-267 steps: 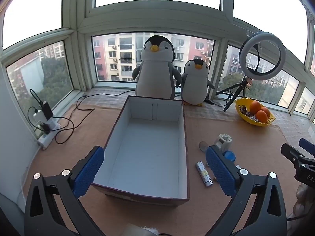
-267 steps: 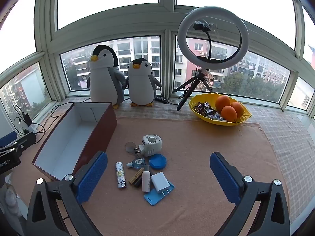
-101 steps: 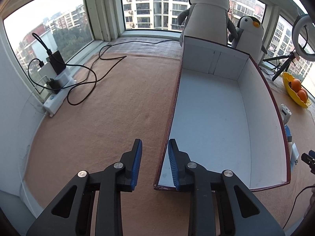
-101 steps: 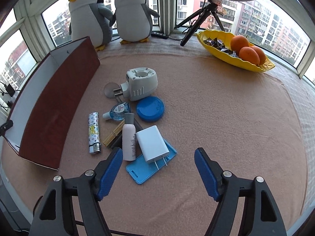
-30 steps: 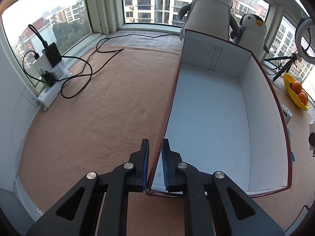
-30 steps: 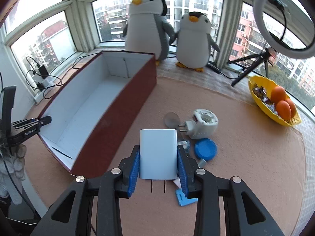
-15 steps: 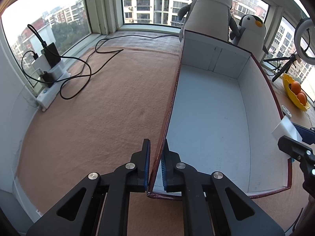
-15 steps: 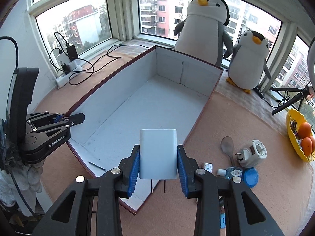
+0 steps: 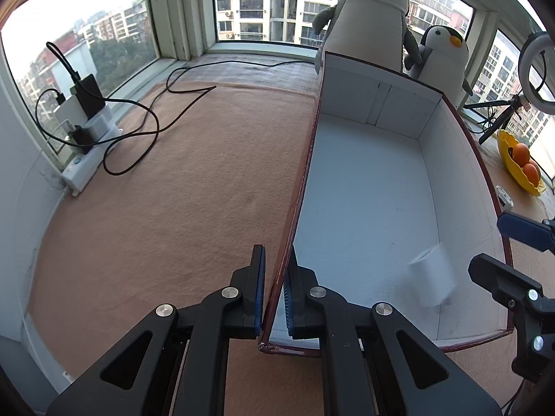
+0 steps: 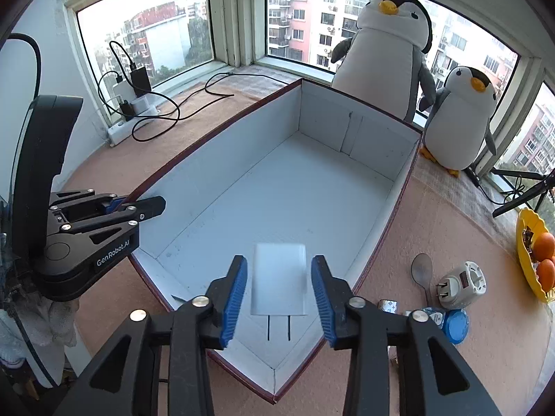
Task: Organize rigid objects
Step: 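Carry the white charger into the box and open the right tool, then move the right tool to the blue round lid and grasp it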
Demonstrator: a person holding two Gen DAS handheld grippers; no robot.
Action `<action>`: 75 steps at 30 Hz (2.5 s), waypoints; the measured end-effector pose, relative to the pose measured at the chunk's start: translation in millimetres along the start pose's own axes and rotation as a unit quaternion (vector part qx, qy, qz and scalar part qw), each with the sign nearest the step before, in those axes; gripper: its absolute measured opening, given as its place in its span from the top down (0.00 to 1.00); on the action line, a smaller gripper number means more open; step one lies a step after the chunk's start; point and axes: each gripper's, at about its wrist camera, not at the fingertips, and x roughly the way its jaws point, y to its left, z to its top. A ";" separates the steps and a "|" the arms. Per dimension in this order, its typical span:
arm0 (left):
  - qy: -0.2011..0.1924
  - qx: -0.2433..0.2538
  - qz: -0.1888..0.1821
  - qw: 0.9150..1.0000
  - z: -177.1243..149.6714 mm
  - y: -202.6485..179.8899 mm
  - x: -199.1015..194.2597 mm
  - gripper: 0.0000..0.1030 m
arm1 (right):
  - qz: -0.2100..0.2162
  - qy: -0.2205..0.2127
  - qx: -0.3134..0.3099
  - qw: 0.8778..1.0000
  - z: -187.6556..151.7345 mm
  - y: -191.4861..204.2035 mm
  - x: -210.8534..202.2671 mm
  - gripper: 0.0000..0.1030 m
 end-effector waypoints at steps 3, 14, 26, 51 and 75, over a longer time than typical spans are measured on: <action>0.002 0.000 0.002 1.000 0.0 -0.3 0.9 0.92 | 0.004 -0.012 0.006 1.000 1.1 -2.7 -6.1 0.38; 0.007 0.003 0.005 1.000 0.6 -1.0 1.4 0.92 | 0.000 -0.030 0.039 0.999 -11.6 -31.6 -25.9 0.30; 0.010 0.004 0.011 1.000 0.6 -2.0 1.3 0.92 | -0.069 -0.029 0.095 0.993 -65.1 -113.1 -56.8 0.29; 0.015 0.009 0.034 0.999 -1.3 -9.3 -3.8 0.83 | -0.082 0.062 0.252 0.962 -154.8 -224.6 -18.6 0.30; 0.016 0.000 0.064 0.998 -3.7 -13.1 -8.0 0.83 | -0.067 0.119 0.191 0.972 -99.0 -238.8 62.0 0.45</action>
